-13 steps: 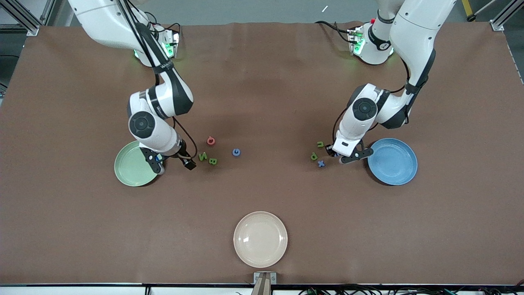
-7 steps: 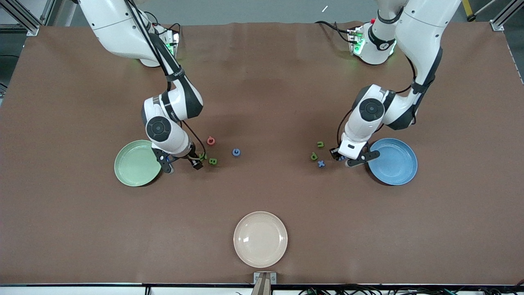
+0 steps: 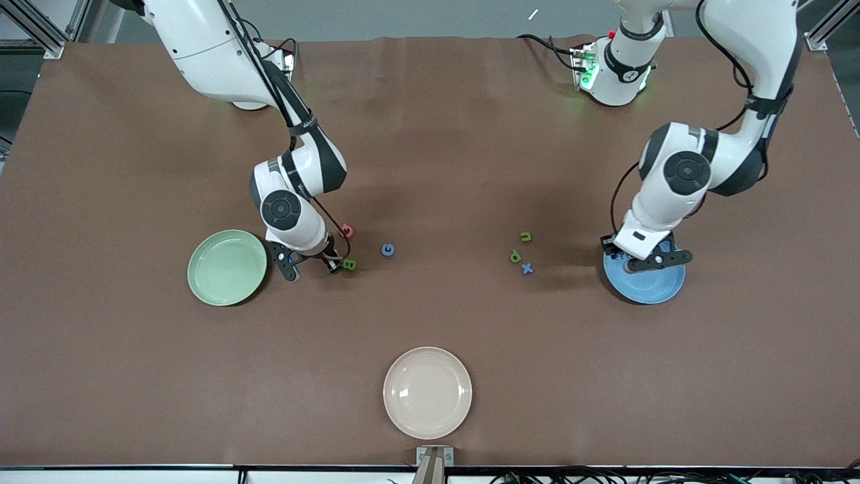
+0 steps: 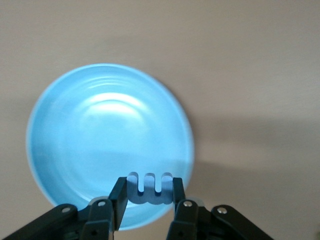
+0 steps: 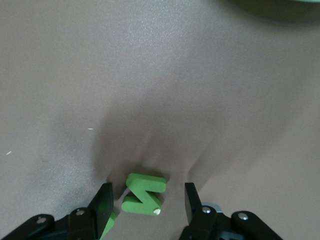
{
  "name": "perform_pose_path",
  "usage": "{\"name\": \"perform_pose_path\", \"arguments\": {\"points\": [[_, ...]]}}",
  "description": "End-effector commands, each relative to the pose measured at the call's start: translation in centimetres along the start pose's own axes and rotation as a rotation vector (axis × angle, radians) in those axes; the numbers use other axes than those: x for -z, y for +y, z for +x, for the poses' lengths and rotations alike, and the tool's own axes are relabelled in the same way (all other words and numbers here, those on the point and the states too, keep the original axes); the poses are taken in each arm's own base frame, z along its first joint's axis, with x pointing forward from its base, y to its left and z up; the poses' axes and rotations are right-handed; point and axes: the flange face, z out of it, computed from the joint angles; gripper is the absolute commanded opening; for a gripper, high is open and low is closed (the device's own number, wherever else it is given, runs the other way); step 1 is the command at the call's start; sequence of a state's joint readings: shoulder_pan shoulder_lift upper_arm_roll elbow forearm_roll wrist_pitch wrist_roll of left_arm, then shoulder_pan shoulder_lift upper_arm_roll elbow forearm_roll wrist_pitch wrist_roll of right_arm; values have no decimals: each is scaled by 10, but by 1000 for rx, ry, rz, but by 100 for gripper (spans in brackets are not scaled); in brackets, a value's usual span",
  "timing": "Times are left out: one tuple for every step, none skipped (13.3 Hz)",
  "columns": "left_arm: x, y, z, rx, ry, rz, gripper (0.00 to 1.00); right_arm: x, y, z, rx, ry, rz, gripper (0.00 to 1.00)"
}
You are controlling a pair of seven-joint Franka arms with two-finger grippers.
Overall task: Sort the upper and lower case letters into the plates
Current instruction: 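Drop the E and N into the blue and green plates respectively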
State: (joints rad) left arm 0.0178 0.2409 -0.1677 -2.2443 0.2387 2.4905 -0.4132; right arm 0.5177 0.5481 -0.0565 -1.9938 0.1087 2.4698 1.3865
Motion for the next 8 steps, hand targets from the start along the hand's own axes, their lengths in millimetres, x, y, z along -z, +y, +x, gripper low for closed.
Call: {"name": "perform_pose_path", "arguments": {"points": [[-13, -41, -3, -93, -29, 12, 16, -5, -2, 1, -6, 23, 6, 32], [-23, -52, -3, -111, -49, 11, 16, -6, -1, 2, -8, 22, 3, 12], [-31, -59, -3, -124, -61, 7, 16, -5, -2, 2, -4, 23, 3, 0], [-38, -60, -5, -136, -75, 6, 16, -3, -2, 6, 2, 30, 4, 0], [-43, -61, -5, -142, -82, 3, 17, 1, -1, 12, 28, 54, -4, 0], [-51, -61, -7, -143, -94, 0, 17, 8, 0, 25, 43, 73, -2, 0], [-57, -64, -7, -136, -101, -3, 17, 24, 3, 40, 69, 79, -5, 0], [-64, -63, -9, -138, -113, -5, 17, 37, 10, 56, 100, 69, -33, 0]]}}
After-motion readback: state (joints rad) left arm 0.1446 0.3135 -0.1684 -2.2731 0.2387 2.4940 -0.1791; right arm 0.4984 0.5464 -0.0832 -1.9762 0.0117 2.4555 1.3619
